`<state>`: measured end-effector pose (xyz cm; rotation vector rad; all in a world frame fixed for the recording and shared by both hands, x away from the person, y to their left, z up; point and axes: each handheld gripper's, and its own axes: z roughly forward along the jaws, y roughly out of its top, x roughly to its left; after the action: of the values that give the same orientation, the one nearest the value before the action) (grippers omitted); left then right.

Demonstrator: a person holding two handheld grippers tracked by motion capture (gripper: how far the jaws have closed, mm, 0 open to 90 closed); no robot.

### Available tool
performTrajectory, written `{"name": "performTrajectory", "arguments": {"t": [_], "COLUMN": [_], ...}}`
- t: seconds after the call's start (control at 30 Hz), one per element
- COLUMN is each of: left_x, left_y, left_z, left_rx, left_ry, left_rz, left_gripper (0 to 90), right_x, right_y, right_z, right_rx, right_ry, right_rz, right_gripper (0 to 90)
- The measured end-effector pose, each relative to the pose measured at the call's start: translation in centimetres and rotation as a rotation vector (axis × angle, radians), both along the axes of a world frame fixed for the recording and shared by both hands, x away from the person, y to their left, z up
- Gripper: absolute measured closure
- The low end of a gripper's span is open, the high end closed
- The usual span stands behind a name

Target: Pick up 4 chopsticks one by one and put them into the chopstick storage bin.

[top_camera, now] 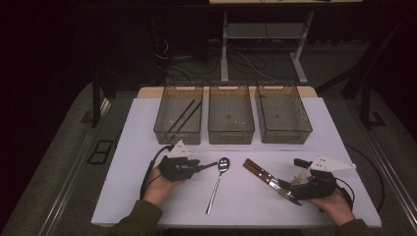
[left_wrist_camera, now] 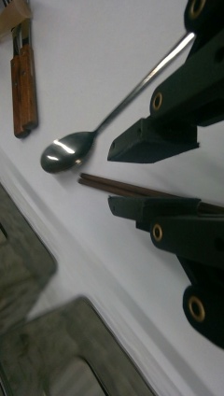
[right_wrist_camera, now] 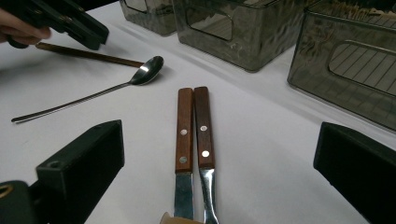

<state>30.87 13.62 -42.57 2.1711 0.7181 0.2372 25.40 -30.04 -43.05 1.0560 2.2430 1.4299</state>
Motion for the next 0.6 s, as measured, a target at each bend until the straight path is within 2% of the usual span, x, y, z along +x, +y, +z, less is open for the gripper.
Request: {"name": "performTrajectory", "arguments": {"t": [0.07, 0.1, 0.23, 0.3, 0.43, 0.6], "left_x": [-0.2, -0.3, -0.6, -0.7, -1.0, -1.2], "left_y": [1.1, 1.6, 3.4, 4.4, 5.8, 7.0], "left_z": [0.2, 0.3, 0.6, 0.6, 0.3, -0.3], "left_rx": [-0.017, -0.013, -0.029, -0.037, -0.029, -0.014], "left_ry": [0.017, 0.013, 0.008, 0.019, 0.026, 0.045], "left_rz": [0.006, 0.010, 0.046, 0.063, 0.084, 0.078], "left_gripper": [65.6, 63.4, 61.5, 61.5, 65.0, 70.9], "right_x": [0.0, 0.0, 0.0, 0.0, 0.0, 0.0], "right_y": [0.0, 0.0, 0.0, -0.1, 0.0, 0.0], "right_z": [0.0, 0.0, 0.0, 0.0, 0.0, 0.0], "right_rx": [0.001, 0.001, 0.002, 0.003, 0.004, 0.004], "right_ry": [-0.002, -0.002, -0.003, 0.000, -0.002, -0.003], "right_rz": [-0.001, -0.002, -0.003, -0.005, -0.004, -0.004], "right_gripper": [1.8, 1.8, 1.8, 1.8, 1.8, 1.8]}}
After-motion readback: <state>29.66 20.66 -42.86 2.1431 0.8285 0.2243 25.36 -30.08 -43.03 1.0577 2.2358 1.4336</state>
